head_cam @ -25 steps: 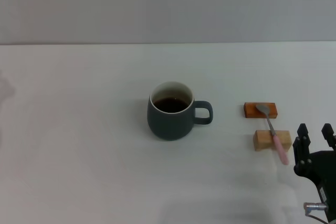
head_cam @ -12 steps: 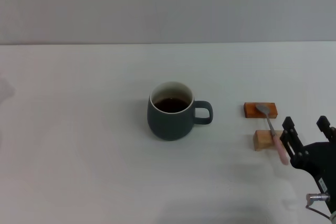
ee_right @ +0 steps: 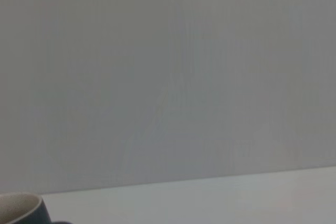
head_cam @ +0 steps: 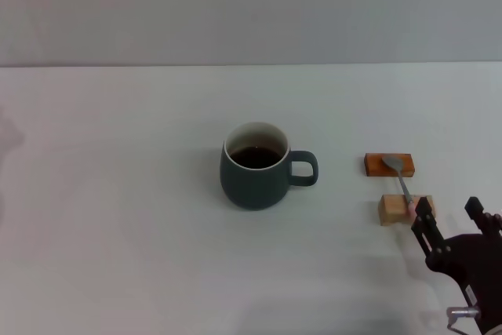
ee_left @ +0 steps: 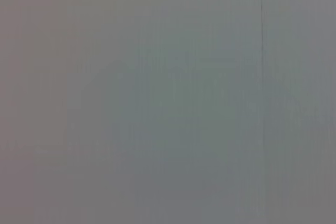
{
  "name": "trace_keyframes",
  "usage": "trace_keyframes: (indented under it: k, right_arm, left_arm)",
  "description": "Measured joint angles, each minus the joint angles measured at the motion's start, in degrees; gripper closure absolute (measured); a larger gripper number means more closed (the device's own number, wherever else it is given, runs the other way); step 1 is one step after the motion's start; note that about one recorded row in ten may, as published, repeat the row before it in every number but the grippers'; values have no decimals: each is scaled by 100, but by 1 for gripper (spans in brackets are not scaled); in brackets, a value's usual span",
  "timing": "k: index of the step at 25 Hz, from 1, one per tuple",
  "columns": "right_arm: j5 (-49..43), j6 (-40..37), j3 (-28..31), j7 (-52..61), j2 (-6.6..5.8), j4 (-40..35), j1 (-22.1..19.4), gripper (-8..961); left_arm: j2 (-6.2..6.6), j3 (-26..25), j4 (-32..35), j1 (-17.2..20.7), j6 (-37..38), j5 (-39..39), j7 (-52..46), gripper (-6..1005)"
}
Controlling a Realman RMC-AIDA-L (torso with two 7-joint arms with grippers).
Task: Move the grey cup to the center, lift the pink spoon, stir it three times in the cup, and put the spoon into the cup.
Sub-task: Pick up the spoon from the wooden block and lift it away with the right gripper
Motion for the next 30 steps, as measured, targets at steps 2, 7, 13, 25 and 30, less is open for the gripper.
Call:
trace_keyframes:
  k: [2,7,13,25,30]
  right_arm:
    - [2,1,-4,41,56,-108,15,260]
    - [34,37,-49,129,88,-236,66,261]
    - [38,43,-97,163,185,-419,121,261]
    - [42,48,-191,392,218,-648,244,262]
    - [42,48,-200,463,217,-735,285,262]
  left_arm:
    - [-3,-3,0,0,0,2,-16,1001]
    - [-5,-7,8,10,0,5,-24,1001]
    - [-5,0,16,10,4,6,-23,1001]
    - [2,20,27,15,25,6,-23,1001]
    - [3,39,27,17,26,6,-24,1001]
